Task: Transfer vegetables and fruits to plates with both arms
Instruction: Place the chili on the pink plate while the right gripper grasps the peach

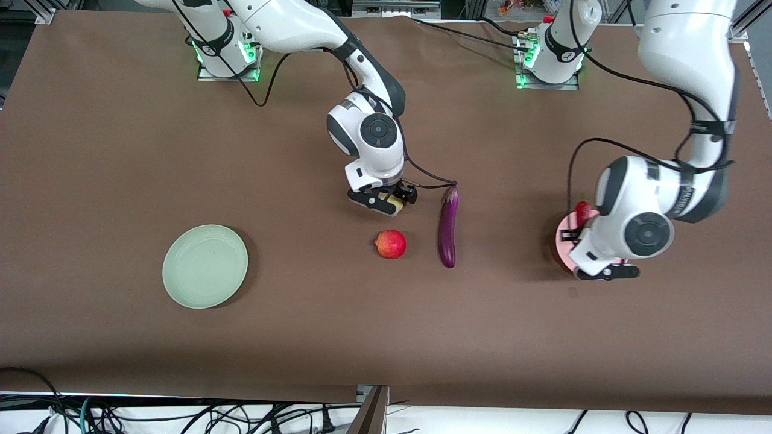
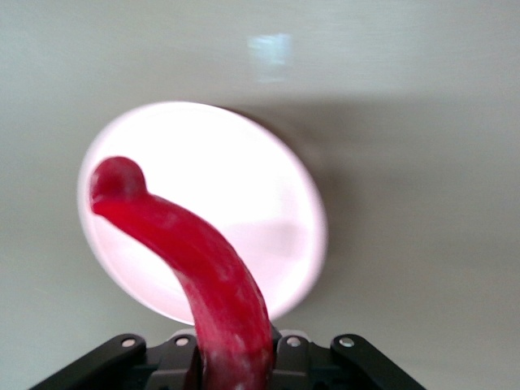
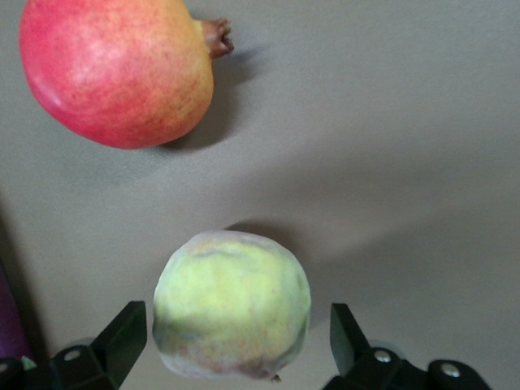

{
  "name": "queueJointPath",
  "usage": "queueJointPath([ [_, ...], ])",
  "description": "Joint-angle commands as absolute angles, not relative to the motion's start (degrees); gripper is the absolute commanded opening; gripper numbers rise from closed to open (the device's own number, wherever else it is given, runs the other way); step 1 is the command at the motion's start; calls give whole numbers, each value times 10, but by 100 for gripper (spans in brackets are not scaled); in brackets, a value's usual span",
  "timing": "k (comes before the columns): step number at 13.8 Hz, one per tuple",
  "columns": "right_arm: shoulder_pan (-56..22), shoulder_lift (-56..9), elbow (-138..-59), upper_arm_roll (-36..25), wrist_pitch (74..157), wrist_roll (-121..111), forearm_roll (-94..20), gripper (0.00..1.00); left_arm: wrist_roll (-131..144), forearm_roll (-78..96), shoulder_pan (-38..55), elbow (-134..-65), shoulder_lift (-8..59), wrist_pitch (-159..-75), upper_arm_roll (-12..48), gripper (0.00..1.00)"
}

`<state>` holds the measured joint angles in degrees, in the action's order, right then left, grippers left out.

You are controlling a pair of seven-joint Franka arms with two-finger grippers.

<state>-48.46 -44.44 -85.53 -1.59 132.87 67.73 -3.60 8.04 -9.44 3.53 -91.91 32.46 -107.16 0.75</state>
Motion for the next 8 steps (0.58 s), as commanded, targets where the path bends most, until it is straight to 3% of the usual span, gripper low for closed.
queueJointPath([
  [1,-493,-455,-853,-22,1346,684,-40,97,-14,-114,4,-905,358,-1084,16,0],
  [5,-493,-457,-853,-25,1346,668,-33,26,-114,-116,-41,-910,395,-1155,16,0],
  [6,-490,-451,-852,-26,1340,664,-34,19,-142,-114,-53,-910,403,-1173,16,0],
  [7,-485,-439,-852,-29,1332,651,-34,19,-155,-108,-59,-910,411,-1182,16,4],
  [8,-476,-422,-852,-29,1311,632,-36,19,-151,-105,-61,-910,412,-1182,17,55],
])
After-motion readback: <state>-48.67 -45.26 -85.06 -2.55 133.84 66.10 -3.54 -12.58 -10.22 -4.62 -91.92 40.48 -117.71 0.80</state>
